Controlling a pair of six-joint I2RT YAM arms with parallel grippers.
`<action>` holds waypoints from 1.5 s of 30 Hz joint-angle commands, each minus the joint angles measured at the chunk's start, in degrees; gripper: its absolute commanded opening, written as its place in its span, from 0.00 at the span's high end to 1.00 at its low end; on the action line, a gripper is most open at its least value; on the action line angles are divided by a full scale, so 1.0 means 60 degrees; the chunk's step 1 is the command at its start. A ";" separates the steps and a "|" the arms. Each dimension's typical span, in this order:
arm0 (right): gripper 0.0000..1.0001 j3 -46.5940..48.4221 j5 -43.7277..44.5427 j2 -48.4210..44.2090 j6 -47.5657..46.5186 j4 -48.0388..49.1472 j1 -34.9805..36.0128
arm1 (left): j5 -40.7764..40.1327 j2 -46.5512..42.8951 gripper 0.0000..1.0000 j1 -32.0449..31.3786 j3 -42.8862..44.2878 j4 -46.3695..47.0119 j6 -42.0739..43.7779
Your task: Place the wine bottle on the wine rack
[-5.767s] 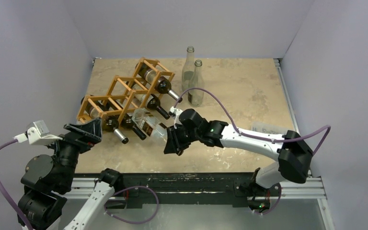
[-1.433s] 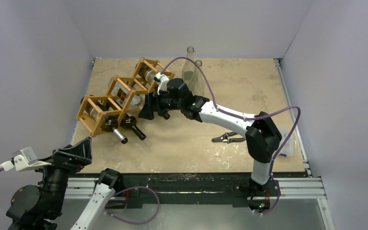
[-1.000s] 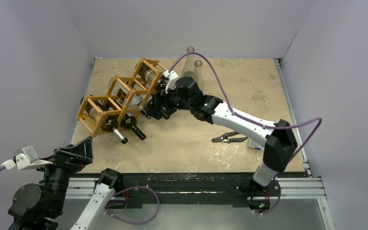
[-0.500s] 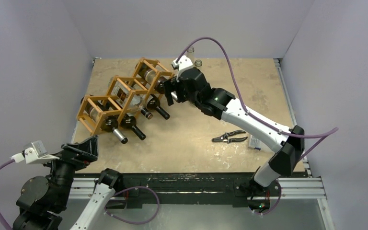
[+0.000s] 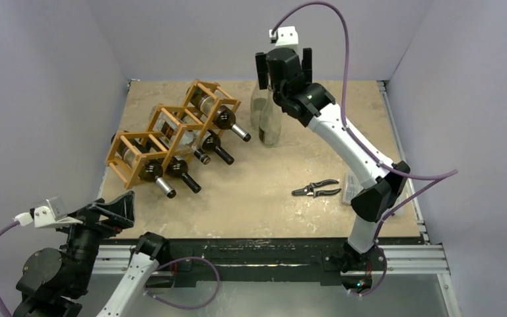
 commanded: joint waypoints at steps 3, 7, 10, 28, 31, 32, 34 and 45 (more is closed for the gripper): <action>0.01 0.1341 -0.1335 0.1035 0.0723 -0.1066 -0.0594 | 0.0825 0.0122 0.00 -0.0034 0.0328 -0.0375 0.1079; 0.01 0.1640 -0.1672 0.1564 0.1104 -0.1288 -0.0649 | 0.1087 -0.0008 0.00 -0.0034 0.0387 -0.0436 0.1339; 0.01 0.1506 -0.1784 0.1722 0.1508 -0.1302 -0.0840 | 0.1339 -0.0059 0.00 -0.0034 0.0521 -0.0497 0.1508; 0.30 0.0572 -0.2592 0.1942 0.2786 -0.0888 -0.1020 | 0.2113 -0.0605 0.00 -0.0085 0.1344 -0.0765 0.1231; 0.36 0.0154 -0.2513 0.1784 0.2804 -0.0671 -0.1020 | 0.2171 -0.0592 0.00 -0.0116 0.1396 -0.0828 0.1171; 0.39 0.0056 -0.2484 0.1740 0.2823 -0.0645 -0.1022 | 0.2176 -0.0591 0.00 -0.0129 0.1418 -0.0821 0.1145; 0.44 -0.0192 -0.2490 0.1614 0.2851 -0.0503 -0.1021 | 0.2201 -0.0583 0.00 -0.0121 0.1438 -0.0779 0.1108; 0.77 -0.0823 -0.2795 0.0958 0.2702 0.0100 -0.1023 | 0.1956 -0.0394 0.00 -0.0119 0.1307 -0.0677 0.1137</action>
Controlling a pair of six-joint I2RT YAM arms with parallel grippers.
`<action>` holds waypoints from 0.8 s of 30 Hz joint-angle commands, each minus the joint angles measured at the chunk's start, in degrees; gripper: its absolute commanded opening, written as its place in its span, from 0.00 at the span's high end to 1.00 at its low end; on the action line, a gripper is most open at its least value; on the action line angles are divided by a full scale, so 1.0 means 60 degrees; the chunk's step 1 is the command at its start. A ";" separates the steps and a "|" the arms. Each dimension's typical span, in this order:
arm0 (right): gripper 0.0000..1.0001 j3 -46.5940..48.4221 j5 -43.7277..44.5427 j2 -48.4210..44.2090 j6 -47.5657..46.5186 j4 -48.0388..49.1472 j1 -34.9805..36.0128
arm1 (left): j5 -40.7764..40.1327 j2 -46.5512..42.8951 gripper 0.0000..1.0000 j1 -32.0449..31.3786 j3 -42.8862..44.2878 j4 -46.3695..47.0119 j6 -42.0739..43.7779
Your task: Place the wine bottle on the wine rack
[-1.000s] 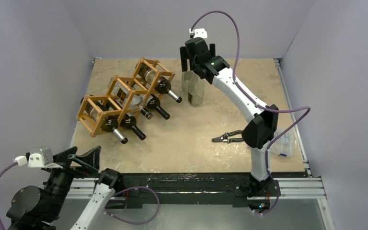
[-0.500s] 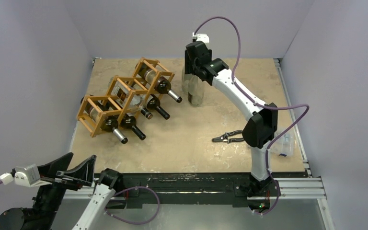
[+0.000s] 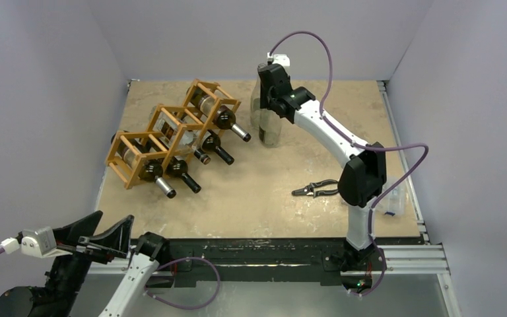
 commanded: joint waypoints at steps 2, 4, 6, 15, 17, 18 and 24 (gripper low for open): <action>0.80 -0.0391 -0.0477 -0.1059 0.0039 0.0845 0.0011 | -0.0343 0.0194 0.00 -0.0040 -0.0006 0.0113 -0.0010; 0.84 -0.0572 -0.0615 -0.1238 0.0053 0.0954 0.0012 | -0.0487 0.0195 0.00 -0.0049 -0.0038 0.0137 0.0037; 0.87 -0.0750 -0.0737 -0.1418 0.0054 0.1040 0.0013 | -0.0605 0.0223 0.00 -0.0049 -0.0044 0.0200 0.0099; 1.00 -0.1489 -0.0723 -0.2418 -0.0309 0.1429 0.0011 | -0.0625 0.0578 0.00 -0.0044 -0.0225 0.0424 -0.0242; 1.00 -0.1550 -0.0744 -0.2671 -0.0301 0.1465 0.0011 | -0.0534 0.0583 0.00 -0.0048 -0.0387 0.0536 -0.0549; 1.00 -0.1604 -0.0775 -0.2827 -0.0280 0.1467 -0.0009 | -0.0470 0.0582 0.00 -0.0045 -0.0507 0.0636 -0.0703; 1.00 -0.2443 -0.1856 -0.4176 0.0394 0.1726 -0.0518 | -0.0091 0.0719 0.00 -0.0048 -0.1029 0.1092 -0.1639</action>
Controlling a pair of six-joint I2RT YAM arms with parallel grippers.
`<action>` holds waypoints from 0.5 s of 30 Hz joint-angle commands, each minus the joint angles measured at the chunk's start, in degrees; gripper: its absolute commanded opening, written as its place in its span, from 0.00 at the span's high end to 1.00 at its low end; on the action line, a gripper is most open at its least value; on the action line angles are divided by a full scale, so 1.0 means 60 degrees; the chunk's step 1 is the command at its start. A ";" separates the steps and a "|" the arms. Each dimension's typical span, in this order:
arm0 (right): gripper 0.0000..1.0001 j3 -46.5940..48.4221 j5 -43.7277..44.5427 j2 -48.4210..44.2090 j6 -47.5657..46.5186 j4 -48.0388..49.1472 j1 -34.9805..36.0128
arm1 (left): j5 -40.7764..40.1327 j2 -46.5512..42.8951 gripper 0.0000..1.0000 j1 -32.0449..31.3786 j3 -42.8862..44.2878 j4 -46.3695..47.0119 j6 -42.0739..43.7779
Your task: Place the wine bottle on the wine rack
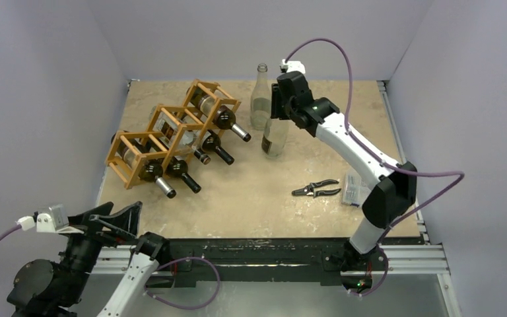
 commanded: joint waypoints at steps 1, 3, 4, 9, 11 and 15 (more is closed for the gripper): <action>1.00 -0.0247 -0.0932 -0.2176 0.0720 0.1516 -0.0554 | 0.0346 0.0436 0.00 -0.0045 -0.0326 0.0740 -0.0959; 1.00 -0.0588 -0.1502 -0.2702 0.1084 0.1585 -0.0853 | 0.0353 0.0525 0.00 -0.0043 -0.0493 0.0906 -0.1271; 1.00 -0.0765 -0.1765 -0.2974 0.1260 0.1621 -0.1056 | 0.0350 0.0571 0.00 -0.0037 -0.0591 0.1012 -0.1414; 1.00 -0.1337 -0.2925 -0.4209 0.2573 0.1558 -0.1766 | 0.0197 0.0992 0.00 -0.0045 -0.0840 0.1539 -0.1853; 1.00 -0.1559 -0.3481 -0.4618 0.3127 0.1852 -0.1925 | 0.0013 0.1197 0.00 -0.0048 -0.0853 0.1684 -0.2020; 1.00 -0.2037 -0.4441 -0.5140 0.4522 0.2755 -0.2011 | -0.0189 0.1462 0.00 -0.0043 -0.0971 0.2301 -0.2404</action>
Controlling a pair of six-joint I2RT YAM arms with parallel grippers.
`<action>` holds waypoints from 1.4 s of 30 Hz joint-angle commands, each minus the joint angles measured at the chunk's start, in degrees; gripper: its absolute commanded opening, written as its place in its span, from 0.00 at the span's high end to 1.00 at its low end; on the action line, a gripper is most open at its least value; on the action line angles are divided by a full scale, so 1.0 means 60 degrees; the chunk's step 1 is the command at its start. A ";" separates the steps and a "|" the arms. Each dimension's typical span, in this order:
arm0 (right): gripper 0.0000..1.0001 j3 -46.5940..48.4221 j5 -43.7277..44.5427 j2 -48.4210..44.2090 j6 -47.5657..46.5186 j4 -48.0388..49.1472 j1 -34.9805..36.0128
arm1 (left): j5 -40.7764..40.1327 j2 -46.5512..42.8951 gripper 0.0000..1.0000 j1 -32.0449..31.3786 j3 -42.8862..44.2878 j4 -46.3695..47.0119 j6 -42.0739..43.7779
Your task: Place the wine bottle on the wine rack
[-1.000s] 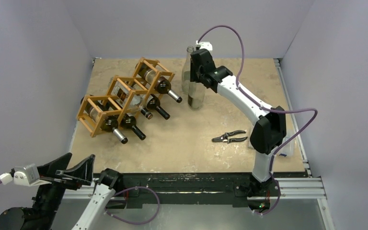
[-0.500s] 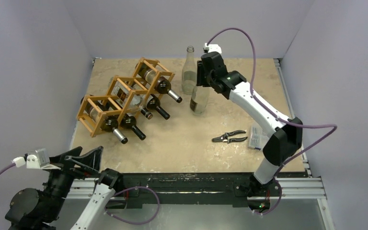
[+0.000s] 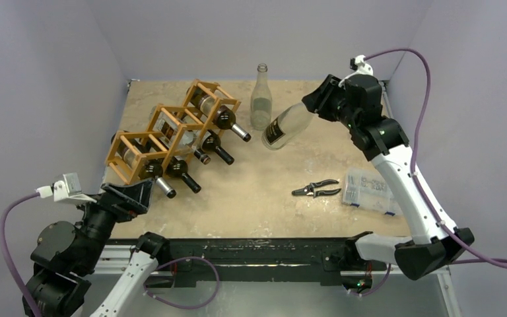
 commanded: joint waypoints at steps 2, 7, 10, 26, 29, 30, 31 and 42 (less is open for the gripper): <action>1.00 -0.0459 -0.2079 -0.0881 0.3066 0.3431 0.0054 | -0.0354 0.0452 0.00 -0.0043 -0.0188 0.1322 -0.0830; 1.00 -0.1605 -0.2653 -0.0876 0.5337 0.5965 0.0054 | -0.0470 0.0509 0.01 -0.0037 -0.0538 0.2007 -0.1658; 1.00 -0.2007 -0.2646 -0.0606 0.6394 0.7551 0.0061 | -0.0403 0.0494 0.00 -0.0037 -0.0798 0.2494 -0.2136; 1.00 -0.1787 -0.0633 0.1780 0.9795 1.2509 0.2810 | 0.0474 0.0338 0.00 -0.0035 -0.4306 0.7926 -0.3805; 1.00 -0.1459 -0.0373 0.2173 0.9905 1.2745 0.3292 | 0.0145 0.0241 0.00 -0.0035 -0.5245 0.9318 -0.4260; 1.00 -0.1343 -0.0297 0.2310 0.9946 1.2819 0.3443 | -0.0028 0.0221 0.00 -0.0035 -0.5538 0.9754 -0.4429; 1.00 -0.1244 -0.0238 0.2453 0.9982 1.2908 0.3596 | -0.0208 0.0227 0.00 -0.0035 -0.5866 1.0495 -0.4525; 1.00 -0.0406 0.0445 0.3782 1.0541 1.3965 0.4774 | -0.1899 0.1634 0.00 -0.0035 -0.6938 1.3876 -0.4891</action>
